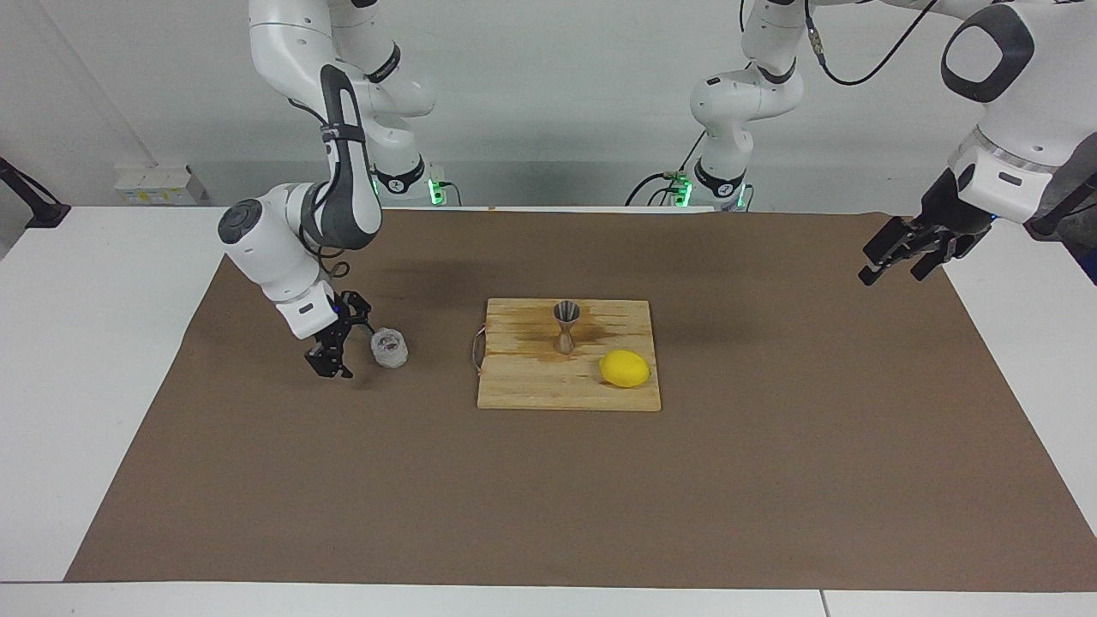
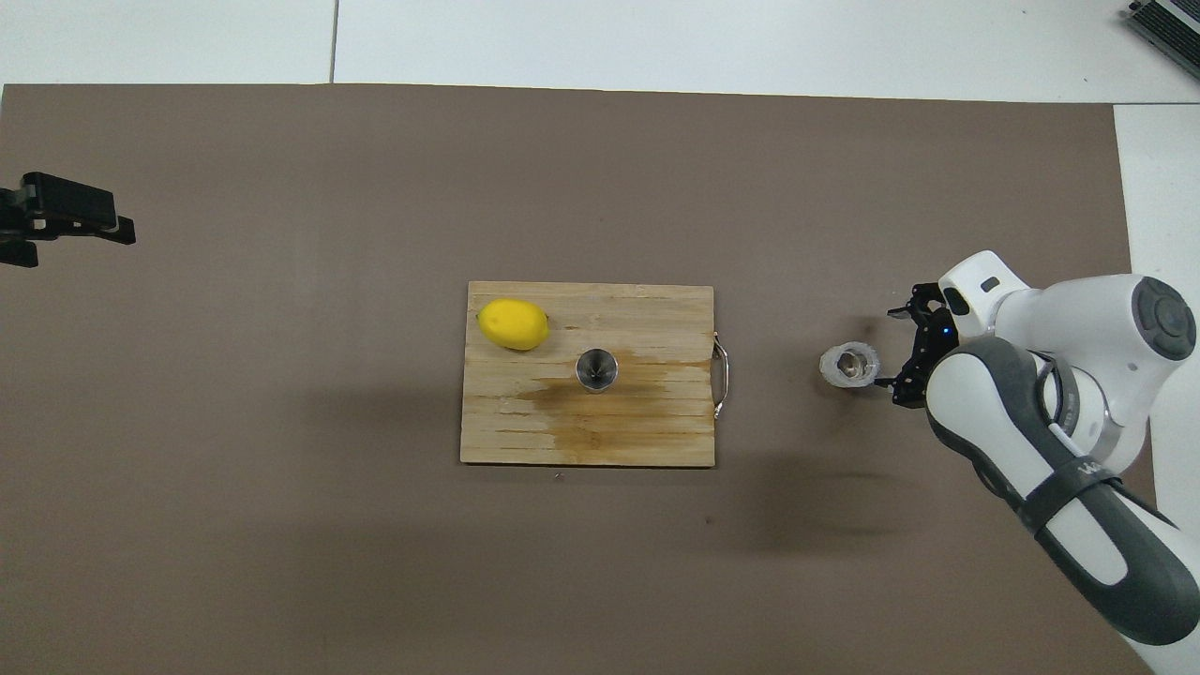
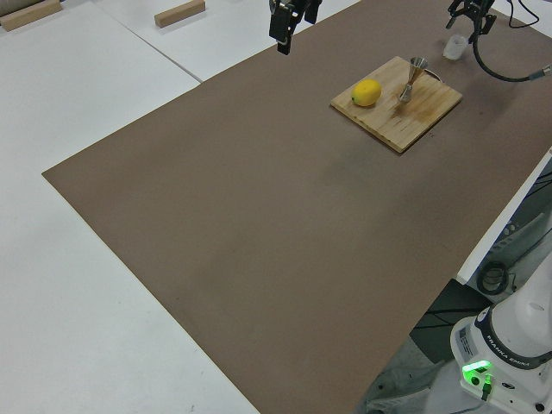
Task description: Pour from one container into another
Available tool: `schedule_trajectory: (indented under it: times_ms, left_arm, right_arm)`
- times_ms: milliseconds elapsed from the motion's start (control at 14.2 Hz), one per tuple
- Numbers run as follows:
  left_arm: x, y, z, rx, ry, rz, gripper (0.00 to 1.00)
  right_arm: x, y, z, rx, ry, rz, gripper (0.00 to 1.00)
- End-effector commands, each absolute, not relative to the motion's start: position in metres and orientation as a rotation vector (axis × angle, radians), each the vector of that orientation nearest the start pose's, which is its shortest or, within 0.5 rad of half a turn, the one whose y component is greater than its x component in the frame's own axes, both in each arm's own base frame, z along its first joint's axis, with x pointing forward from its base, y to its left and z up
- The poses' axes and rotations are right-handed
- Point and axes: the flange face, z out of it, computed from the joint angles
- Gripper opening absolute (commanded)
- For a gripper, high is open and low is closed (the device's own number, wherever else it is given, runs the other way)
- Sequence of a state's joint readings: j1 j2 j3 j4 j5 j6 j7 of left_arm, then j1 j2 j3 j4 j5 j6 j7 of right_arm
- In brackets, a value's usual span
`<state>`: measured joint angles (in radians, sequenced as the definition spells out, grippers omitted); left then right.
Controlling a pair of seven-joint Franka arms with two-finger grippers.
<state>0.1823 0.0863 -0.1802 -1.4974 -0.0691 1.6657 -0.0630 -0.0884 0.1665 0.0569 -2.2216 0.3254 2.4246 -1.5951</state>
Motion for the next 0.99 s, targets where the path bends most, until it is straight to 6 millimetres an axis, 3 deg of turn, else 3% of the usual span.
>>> schedule_trajectory:
  times_ms: [0,212,353,494,917]
  left_arm:
    - [0.578,-0.039,0.634,-3.105,0.086,-0.124,1.00]
    - [0.569,-0.053,0.617,-3.126,0.206,0.005,1.00]
    - [0.558,-0.064,0.612,-3.151,0.239,0.003,1.00]
    - [0.541,-0.067,0.615,-3.136,0.234,-0.116,1.00]
    - [0.527,-0.055,0.638,-3.133,0.197,-0.037,1.00]
  right_arm:
    - [0.537,-0.009,0.296,-2.348,-1.870,-0.342,1.00]
    - [0.536,-0.009,0.294,-2.349,-1.819,-0.377,1.00]
    - [0.535,-0.007,0.287,-2.330,-1.793,-0.398,1.00]
    - [0.534,0.001,0.283,-2.312,-1.793,-0.400,1.00]
    - [0.530,0.011,0.281,-2.292,-1.807,-0.387,1.00]
